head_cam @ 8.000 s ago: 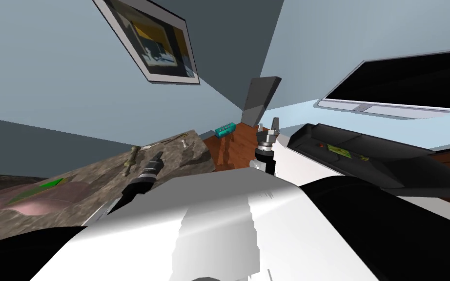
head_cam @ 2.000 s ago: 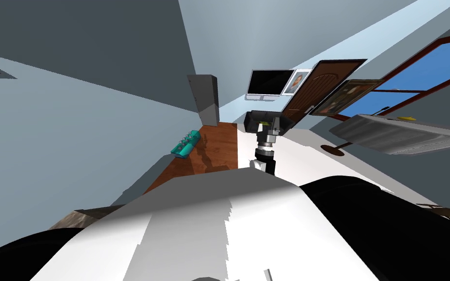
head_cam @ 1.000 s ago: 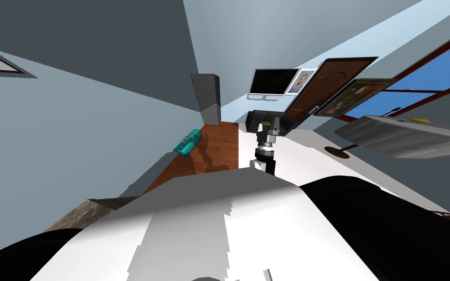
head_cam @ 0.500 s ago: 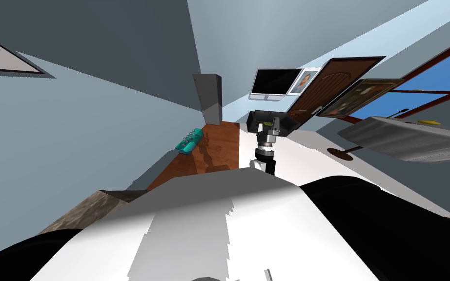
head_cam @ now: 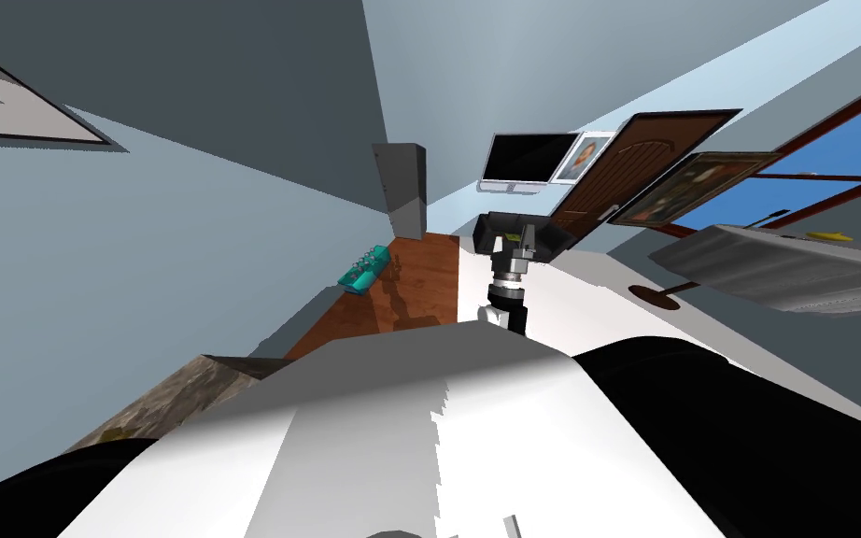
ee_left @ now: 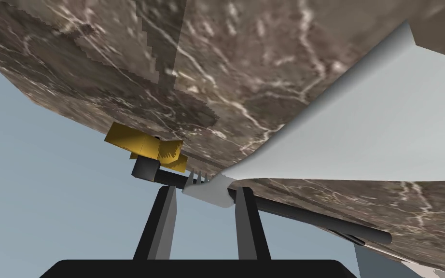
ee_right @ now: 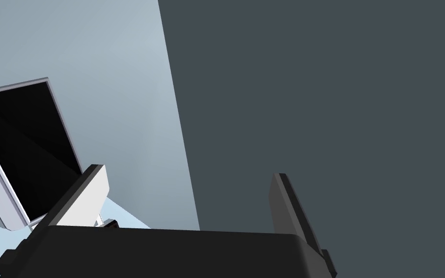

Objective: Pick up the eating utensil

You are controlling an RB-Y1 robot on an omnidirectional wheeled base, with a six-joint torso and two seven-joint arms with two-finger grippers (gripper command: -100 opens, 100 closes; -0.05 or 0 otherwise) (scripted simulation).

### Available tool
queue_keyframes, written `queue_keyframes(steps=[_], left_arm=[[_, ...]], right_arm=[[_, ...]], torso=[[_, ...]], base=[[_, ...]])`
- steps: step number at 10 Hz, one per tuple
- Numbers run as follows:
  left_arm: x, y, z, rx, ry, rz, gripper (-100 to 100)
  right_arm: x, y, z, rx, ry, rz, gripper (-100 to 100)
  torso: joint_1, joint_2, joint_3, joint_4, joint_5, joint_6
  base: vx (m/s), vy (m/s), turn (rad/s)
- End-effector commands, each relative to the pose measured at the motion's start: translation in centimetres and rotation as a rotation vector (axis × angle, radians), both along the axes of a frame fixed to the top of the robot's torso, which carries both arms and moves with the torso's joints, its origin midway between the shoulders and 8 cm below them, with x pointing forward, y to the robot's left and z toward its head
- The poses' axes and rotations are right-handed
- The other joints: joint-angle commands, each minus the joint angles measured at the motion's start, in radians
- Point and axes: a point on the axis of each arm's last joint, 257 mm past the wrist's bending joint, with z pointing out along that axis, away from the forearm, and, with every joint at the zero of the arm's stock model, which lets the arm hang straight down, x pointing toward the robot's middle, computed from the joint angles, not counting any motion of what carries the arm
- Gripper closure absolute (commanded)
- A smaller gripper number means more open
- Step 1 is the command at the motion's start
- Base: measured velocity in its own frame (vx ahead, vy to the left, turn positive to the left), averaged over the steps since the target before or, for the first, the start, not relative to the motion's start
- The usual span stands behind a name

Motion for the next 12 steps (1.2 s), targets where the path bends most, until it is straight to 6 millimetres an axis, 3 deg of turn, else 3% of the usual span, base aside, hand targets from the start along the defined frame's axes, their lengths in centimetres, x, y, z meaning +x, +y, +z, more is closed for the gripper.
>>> queue_keyframes(steps=[1,5,6,12], left_arm=[[1.2,0.3,0.7,0.014,0.01,-0.005,100],[4.4,-1.4,0.1,-0.016,0.004,-0.023,100],[4.9,-1.0,0.8,-0.005,0.024,-0.023,100],[9.0,-4.5,-0.1,-0.066,0.064,-0.068,100]], right_arm=[[0.0,0.0,0.0,0.0,0.0,0.0,0],[0.0,0.0,0.0,0.0,0.0,0.0,0],[0.0,0.0,0.0,0.0,0.0,0.0,0],[0.0,0.0,0.0,0.0,0.0,0.0,0]], torso=[[0.0,0.0,0.0,0.0,0.0,0.0],[0.0,0.003,0.002,0.0,0.0,-0.001],[0.0,0.002,0.001,0.0,0.0,-0.001],[-0.001,0.001,0.0,-0.001,-0.001,-0.001]], base=[[-0.04,0.007,0.083],[-0.05,0.013,0.045],[-0.046,0.009,0.072],[-0.04,0.009,0.041]])
